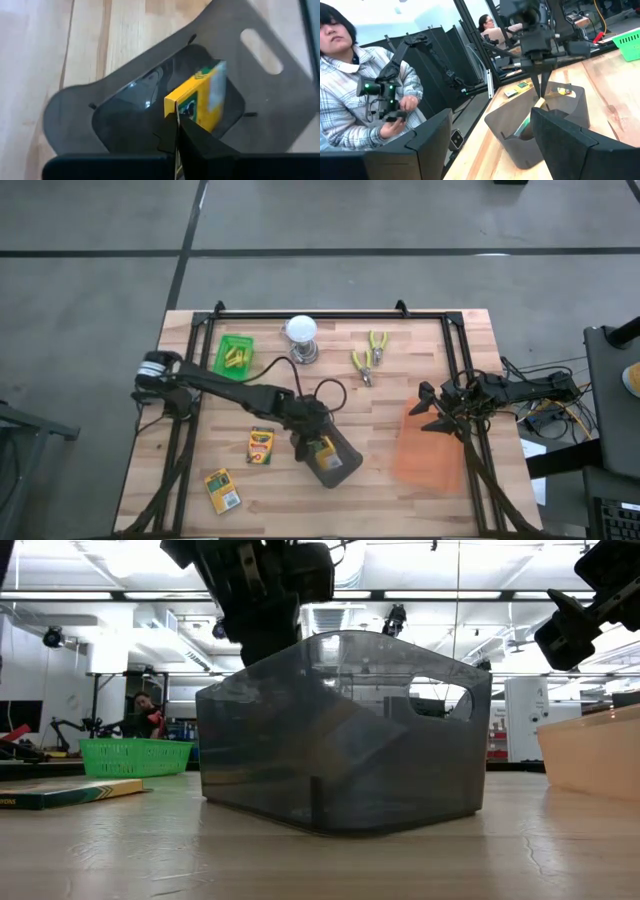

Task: Pick & Place School Supplies
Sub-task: Put the yellow crayon box into the black bin

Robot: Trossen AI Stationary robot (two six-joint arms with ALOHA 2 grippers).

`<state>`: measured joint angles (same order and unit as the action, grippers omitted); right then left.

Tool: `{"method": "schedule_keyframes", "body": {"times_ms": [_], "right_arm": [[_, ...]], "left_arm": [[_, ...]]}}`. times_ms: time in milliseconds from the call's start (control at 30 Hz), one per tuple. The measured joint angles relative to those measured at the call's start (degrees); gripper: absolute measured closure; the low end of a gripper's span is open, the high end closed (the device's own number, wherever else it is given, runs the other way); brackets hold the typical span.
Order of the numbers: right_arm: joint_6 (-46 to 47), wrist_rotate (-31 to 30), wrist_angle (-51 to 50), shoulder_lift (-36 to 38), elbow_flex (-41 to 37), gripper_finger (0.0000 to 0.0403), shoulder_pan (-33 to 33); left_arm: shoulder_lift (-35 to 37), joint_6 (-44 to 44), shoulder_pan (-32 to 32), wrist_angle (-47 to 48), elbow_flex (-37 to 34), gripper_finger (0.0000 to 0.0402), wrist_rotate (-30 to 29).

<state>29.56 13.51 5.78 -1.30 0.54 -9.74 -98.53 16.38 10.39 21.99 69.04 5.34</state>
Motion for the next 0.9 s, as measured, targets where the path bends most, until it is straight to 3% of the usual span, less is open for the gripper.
{"method": "schedule_keyframes", "body": {"times_ms": [400,900], "right_arm": [[0.0,0.0,0.0,0.0,0.0,0.0143,0.0],[0.0,0.0,0.0,0.0,0.0,0.0135,0.0]], "left_arm": [[-5.3,1.8,-0.3,0.1,0.0,0.0389,0.0],[-5.5,8.1,-2.0,7.0,-0.5,0.0387,-0.8]]}}
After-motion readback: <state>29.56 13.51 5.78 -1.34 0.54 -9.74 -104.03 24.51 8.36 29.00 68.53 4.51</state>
